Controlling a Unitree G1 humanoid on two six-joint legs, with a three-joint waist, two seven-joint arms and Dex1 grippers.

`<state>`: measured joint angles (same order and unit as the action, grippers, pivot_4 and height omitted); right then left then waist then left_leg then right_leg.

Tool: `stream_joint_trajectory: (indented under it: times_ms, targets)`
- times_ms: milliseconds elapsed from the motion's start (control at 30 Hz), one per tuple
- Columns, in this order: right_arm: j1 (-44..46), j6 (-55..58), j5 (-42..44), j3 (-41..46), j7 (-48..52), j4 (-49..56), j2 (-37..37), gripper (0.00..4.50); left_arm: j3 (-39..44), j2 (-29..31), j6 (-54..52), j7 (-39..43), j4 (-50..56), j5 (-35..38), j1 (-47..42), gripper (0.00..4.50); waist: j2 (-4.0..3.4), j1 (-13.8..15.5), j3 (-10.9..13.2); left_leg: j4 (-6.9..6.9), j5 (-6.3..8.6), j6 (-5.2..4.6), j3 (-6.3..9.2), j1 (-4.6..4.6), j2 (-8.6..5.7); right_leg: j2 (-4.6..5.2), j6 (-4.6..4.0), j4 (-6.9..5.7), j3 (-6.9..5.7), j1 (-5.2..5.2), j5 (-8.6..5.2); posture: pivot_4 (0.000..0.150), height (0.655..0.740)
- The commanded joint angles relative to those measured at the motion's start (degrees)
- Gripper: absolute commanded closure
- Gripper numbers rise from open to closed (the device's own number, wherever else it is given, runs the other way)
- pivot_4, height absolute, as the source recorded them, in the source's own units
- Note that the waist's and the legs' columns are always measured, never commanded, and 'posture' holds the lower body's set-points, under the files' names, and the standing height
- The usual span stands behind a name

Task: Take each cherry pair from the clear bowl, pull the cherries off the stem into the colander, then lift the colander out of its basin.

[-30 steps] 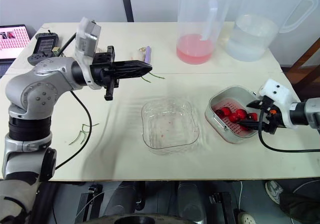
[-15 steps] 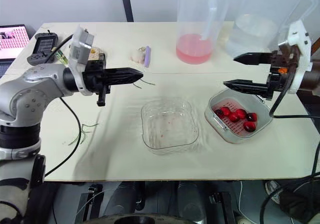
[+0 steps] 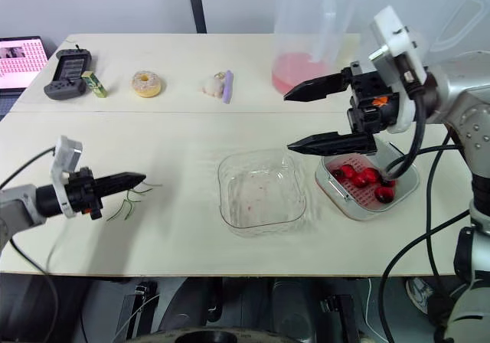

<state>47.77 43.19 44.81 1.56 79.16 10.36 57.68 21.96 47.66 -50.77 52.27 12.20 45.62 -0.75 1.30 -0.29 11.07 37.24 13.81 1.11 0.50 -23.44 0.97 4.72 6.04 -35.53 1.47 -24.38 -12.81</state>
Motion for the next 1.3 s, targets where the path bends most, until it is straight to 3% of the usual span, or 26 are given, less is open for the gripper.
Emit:
stream_joint_trajectory:
  times_ms: [33, 167, 467, 500, 733, 900, 1000, 1167, 1300]
  targets:
    - [-0.1, -2.3, -2.0, 0.5, 1.6, -0.8, 0.6, 0.04, 1.9, -1.1, 0.6, -4.1, -2.4, -2.4, 1.8, 4.5, 0.0, -0.2, 0.0, 0.0, 0.0, 0.0, -0.01, 0.0, 0.0, 0.0, -0.02, 0.02, 0.0, 0.0, 0.02, 0.15, 0.74]
    - [0.0, -3.0, -2.9, 0.3, 2.7, -1.7, 0.6, 0.04, 3.2, -2.3, 1.2, -5.7, -6.3, -3.0, 2.3, 4.5, 0.0, -0.5, 0.0, -0.03, 0.0, 0.0, -0.03, 0.0, 0.01, -0.01, -0.02, 0.0, 0.0, -0.04, 0.03, 0.15, 0.74]
    - [1.7, -4.7, -5.8, -1.4, 6.3, -4.9, 0.4, 0.0, 12.9, -0.2, 1.4, -5.2, -9.4, -0.3, 1.8, 0.21, 0.0, -0.6, 0.0, -0.07, 0.0, 0.0, -0.03, 0.01, 0.04, -0.02, -0.03, -0.03, -0.02, -0.08, 0.03, 0.15, 0.74]
    - [1.7, -4.8, -6.0, -1.6, 6.5, -5.0, 0.4, 0.0, 13.6, 0.0, 1.6, -5.0, -9.4, -0.1, 1.7, 0.04, 0.0, -0.6, 0.0, -0.07, 0.0, 0.0, -0.03, 0.01, 0.04, -0.02, -0.03, -0.03, -0.02, -0.08, 0.03, 0.15, 0.74]
    - [1.7, -3.5, -8.0, -2.5, 6.3, -6.1, 1.1, 0.0, 15.4, 2.0, 4.0, -0.3, -4.4, 2.9, -1.0, 0.04, 0.0, -0.3, 0.0, -0.06, 0.0, 0.01, -0.05, 0.01, 0.04, 0.01, -0.04, -0.01, -0.03, -0.08, 0.03, 0.15, 0.74]
    - [-3.6, 0.4, -9.7, 0.6, 0.8, -1.4, 5.2, 0.0, 6.0, 6.9, 5.4, 6.0, -1.6, 2.6, -12.1, 0.04, 0.01, 0.1, 0.0, -0.06, 0.01, 0.02, -0.04, -0.02, 0.02, 0.01, -0.05, 0.01, -0.05, -0.08, 0.03, 0.15, 0.74]
    - [-9.7, 4.5, -8.3, 6.0, -3.5, 3.2, 8.4, 0.0, -3.2, 9.1, 4.1, 12.4, -1.1, 3.2, -21.5, 0.04, 0.01, 0.1, 0.0, -0.05, 0.01, 0.02, -0.08, -0.04, -0.01, 0.01, -0.05, 0.06, -0.03, -0.04, 0.03, 0.15, 0.74]
    - [-22.7, 11.6, -7.1, 19.1, -10.9, 12.9, 10.7, 0.0, -15.8, 4.2, 6.2, 17.4, -6.5, -0.8, -36.8, 0.04, -0.01, -0.1, 0.0, -0.03, 0.0, 0.01, -0.1, -0.04, -0.02, -0.02, 0.01, 0.01, 0.0, -0.04, 0.05, 0.15, 0.74]
    - [-39.4, 20.9, -8.6, 36.3, -14.3, 24.5, 8.8, 0.0, -25.6, -0.6, 10.0, 25.5, -10.7, -5.4, -46.6, 0.04, 0.01, -0.2, 0.0, -0.02, -0.01, -0.01, -0.03, -0.03, -0.01, -0.11, 0.05, -0.08, 0.0, -0.03, 0.05, 0.15, 0.74]
